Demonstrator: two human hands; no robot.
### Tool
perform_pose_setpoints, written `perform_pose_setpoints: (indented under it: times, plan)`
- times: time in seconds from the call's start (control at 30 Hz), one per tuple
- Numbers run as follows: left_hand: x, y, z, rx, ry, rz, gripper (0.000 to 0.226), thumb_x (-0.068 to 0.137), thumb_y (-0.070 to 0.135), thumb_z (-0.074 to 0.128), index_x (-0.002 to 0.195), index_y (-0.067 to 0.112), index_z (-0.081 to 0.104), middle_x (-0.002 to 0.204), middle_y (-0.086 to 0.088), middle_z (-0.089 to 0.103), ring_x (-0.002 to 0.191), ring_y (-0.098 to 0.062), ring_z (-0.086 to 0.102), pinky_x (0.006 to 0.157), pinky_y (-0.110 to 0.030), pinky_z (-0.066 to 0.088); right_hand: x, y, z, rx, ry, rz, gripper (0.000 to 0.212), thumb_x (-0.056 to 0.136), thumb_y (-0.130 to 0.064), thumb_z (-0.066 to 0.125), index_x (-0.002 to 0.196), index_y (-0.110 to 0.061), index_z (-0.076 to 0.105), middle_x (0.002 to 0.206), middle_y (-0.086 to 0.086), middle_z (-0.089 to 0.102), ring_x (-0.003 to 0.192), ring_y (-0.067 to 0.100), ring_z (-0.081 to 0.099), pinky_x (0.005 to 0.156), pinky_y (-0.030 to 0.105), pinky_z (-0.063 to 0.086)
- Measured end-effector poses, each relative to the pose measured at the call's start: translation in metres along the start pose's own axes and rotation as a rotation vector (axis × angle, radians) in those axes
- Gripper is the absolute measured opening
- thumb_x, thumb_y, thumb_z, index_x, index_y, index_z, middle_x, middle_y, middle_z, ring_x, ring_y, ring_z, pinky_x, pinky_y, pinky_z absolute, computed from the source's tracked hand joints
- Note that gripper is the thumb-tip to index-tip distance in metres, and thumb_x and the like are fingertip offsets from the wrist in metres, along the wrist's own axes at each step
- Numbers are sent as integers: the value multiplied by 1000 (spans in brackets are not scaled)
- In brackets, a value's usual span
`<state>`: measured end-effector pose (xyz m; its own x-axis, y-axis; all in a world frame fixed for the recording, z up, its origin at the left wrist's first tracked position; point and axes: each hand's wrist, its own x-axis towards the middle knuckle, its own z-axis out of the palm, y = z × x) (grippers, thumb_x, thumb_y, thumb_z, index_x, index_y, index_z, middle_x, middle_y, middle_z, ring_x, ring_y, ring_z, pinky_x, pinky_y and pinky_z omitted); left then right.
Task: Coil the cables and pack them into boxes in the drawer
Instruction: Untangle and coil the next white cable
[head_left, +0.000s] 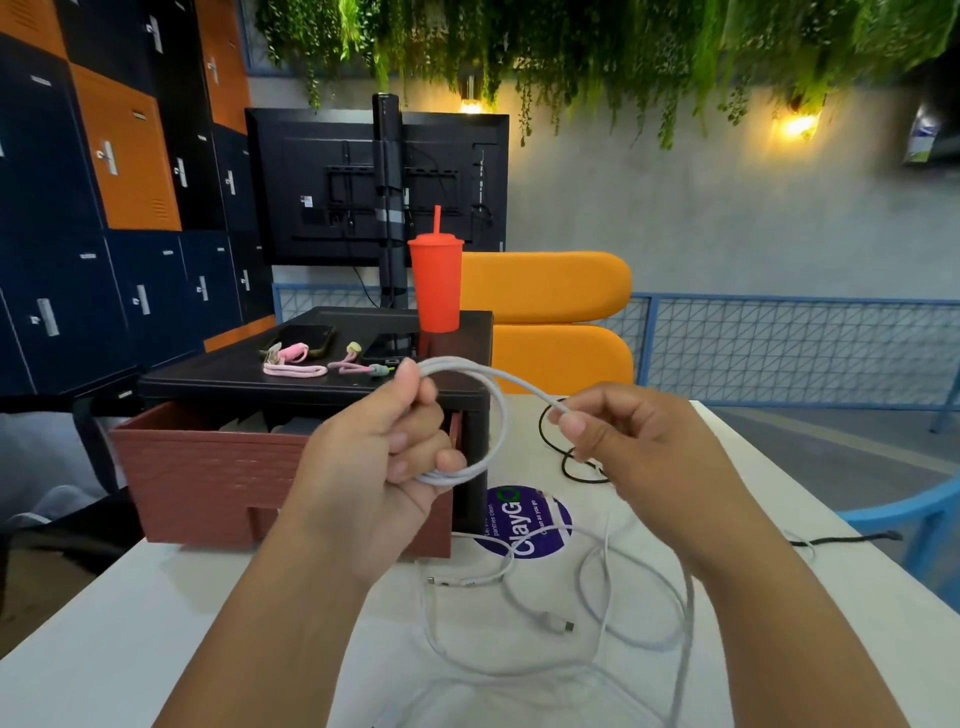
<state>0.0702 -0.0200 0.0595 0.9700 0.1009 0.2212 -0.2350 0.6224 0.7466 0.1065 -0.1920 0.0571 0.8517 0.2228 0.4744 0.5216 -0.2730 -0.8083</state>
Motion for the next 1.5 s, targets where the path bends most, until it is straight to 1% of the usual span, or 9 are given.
perform_pose_setpoints:
  times: [0.13, 0.27, 0.43, 0.63, 0.83, 1.03, 1.2, 1.37, 1.5]
  plan:
    - [5, 6, -7, -285, 16, 22, 33, 93, 29, 41, 67, 13, 53, 43, 9, 29, 32, -4, 27, 45, -15, 43, 4, 14, -5, -285, 69, 50, 20, 91, -28, 55, 78, -23, 68, 58, -5, 56, 61, 9, 51, 58, 25, 40]
    - [7, 6, -10, -393, -6, 82, 30, 96, 25, 37, 86, 7, 59, 51, 8, 38, 38, -3, 36, 54, -18, 49, 1, 10, 6, -507, -159, 128, 21, 94, -34, 50, 82, -27, 65, 77, -2, 65, 76, 15, 59, 68, 27, 45]
    - [10, 2, -14, -269, -71, 156, 31, 88, 21, 40, 109, 3, 55, 65, 7, 50, 53, -3, 48, 69, -18, 49, -11, -10, 31, -615, -455, 16, 36, 93, -29, 49, 59, -16, 46, 58, -1, 43, 55, 13, 39, 50, 25, 27]
    - [10, -6, -14, 68, -39, 248, 29, 87, 16, 42, 108, 4, 57, 63, 3, 54, 56, -9, 50, 58, -17, 48, -24, -31, 30, -581, -526, -116, 18, 93, -25, 45, 104, -18, 57, 81, -3, 56, 67, 14, 47, 60, 26, 40]
    - [3, -11, -11, 609, -105, 176, 30, 80, 27, 59, 109, 20, 60, 61, 6, 53, 54, -10, 45, 50, -22, 37, -27, -45, 29, -428, -579, -118, 20, 94, -22, 45, 74, -24, 46, 66, -6, 44, 61, 7, 41, 58, 27, 36]
    - [-2, -9, -10, 628, -250, -19, 13, 76, 34, 65, 83, 29, 75, 81, -15, 58, 68, -21, 50, 65, -21, 44, -22, -43, 19, -110, -404, -57, 15, 87, -20, 60, 74, -13, 64, 47, -7, 48, 44, 5, 40, 43, 18, 34]
    - [-4, -7, -14, 787, -458, -9, 63, 58, 79, 59, 69, 16, 62, 63, -2, 44, 64, -21, 38, 74, -35, 35, -19, -43, 13, 281, -359, 88, 20, 78, -4, 68, 69, -19, 62, 49, 3, 57, 34, 7, 37, 36, 16, 28]
    - [-7, 2, -17, 737, -496, 13, 37, 70, 54, 65, 86, 21, 71, 53, 13, 40, 49, -4, 33, 58, -15, 40, -17, -40, 1, 609, -417, 130, 18, 65, -4, 62, 62, -21, 64, 57, 4, 65, 34, 4, 38, 37, 15, 35]
    - [-6, 8, -21, 662, -317, 33, 36, 80, 46, 47, 64, 20, 66, 48, 7, 24, 45, -10, 22, 59, -22, 43, -17, -38, -13, 483, -351, 31, 26, 71, 1, 69, 63, -23, 67, 63, 4, 67, 40, 6, 45, 40, 15, 39]
